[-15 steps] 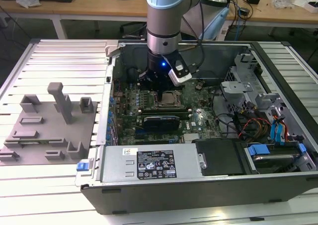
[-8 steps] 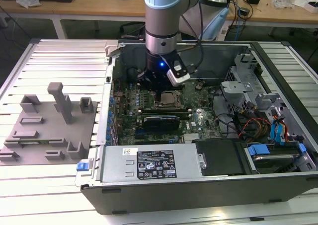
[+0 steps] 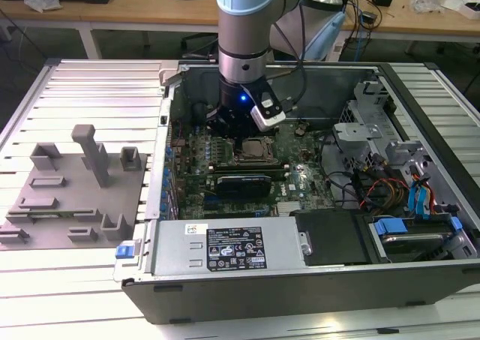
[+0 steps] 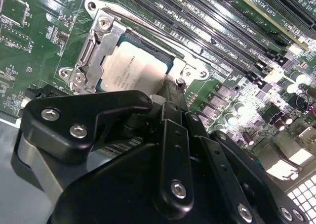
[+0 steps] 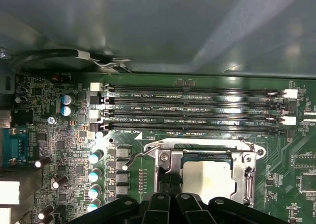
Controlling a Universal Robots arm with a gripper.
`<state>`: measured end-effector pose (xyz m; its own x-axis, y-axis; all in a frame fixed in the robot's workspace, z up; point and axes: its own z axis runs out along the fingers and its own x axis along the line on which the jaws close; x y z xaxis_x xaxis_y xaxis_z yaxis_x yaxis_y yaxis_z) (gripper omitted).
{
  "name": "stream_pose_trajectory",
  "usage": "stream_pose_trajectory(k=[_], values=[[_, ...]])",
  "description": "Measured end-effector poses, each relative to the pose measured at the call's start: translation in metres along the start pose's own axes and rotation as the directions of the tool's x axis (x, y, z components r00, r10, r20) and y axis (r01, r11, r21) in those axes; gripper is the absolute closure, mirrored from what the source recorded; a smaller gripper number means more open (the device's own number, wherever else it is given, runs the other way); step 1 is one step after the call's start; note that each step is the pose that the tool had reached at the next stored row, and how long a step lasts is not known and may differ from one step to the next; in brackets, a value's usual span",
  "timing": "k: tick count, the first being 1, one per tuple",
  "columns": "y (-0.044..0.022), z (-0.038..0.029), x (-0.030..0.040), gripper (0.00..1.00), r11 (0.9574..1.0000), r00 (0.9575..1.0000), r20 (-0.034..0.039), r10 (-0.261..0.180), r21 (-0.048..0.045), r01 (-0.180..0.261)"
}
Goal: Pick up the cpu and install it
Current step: 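Close the cpu cover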
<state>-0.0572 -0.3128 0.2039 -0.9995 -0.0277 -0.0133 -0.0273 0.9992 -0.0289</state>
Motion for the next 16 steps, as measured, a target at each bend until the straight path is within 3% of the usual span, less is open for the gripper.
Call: stream_pose_trajectory(k=[16], values=[[0.0001, 0.0016, 0.0002, 0.89, 1.0, 1.0, 0.0002, 0.0, -0.0003, 0.0]])
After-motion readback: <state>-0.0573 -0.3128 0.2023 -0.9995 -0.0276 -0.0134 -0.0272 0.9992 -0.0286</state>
